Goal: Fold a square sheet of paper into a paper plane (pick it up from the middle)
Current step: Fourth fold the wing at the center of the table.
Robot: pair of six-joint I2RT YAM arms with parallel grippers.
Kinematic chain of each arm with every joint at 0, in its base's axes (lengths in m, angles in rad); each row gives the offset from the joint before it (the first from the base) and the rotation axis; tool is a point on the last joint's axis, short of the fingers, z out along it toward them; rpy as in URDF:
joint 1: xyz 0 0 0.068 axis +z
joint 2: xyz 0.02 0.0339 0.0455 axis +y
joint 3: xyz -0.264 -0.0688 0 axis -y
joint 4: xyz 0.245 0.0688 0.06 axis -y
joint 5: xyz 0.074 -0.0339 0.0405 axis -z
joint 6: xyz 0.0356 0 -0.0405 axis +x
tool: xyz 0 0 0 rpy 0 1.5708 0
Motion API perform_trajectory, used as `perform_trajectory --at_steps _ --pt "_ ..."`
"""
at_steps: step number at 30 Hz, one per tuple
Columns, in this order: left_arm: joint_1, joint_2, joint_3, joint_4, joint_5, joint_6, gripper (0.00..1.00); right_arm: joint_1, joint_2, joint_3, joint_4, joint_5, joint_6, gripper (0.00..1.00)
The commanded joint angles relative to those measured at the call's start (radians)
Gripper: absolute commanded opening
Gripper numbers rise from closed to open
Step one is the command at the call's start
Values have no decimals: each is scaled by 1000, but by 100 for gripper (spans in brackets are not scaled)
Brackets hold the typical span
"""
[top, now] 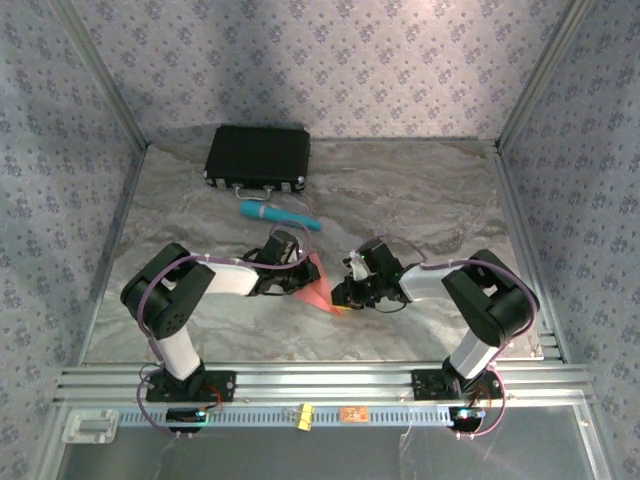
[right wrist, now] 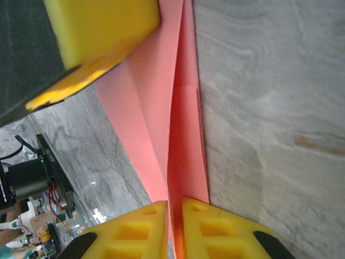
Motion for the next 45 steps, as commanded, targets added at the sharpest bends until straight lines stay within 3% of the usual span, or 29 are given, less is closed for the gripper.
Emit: perform_trajectory --at_steps 1,5,12,18,25,31,37,45 --pt "5 39 -4 -43 -25 19 9 -7 -19 -23 -133 13 -51 16" --pt "5 39 -4 -39 -24 17 9 -7 -22 -25 -165 31 -54 17" --pt "6 41 -4 -40 -24 17 9 -10 10 -39 -141 6 -84 6" --pt "6 43 -4 -39 -22 18 9 -13 -13 -49 -138 -1 -83 15" --pt "6 42 -4 -39 -22 18 9 -13 -31 -56 -169 11 -102 16" --pt "4 41 -5 -40 -22 17 9 -13 -50 -54 -202 36 -113 14" --pt "4 42 -3 -37 -21 16 9 -11 -22 -62 -170 16 -105 5" --pt "5 43 -7 -34 -21 17 9 -13 -53 -66 -193 21 -101 12"
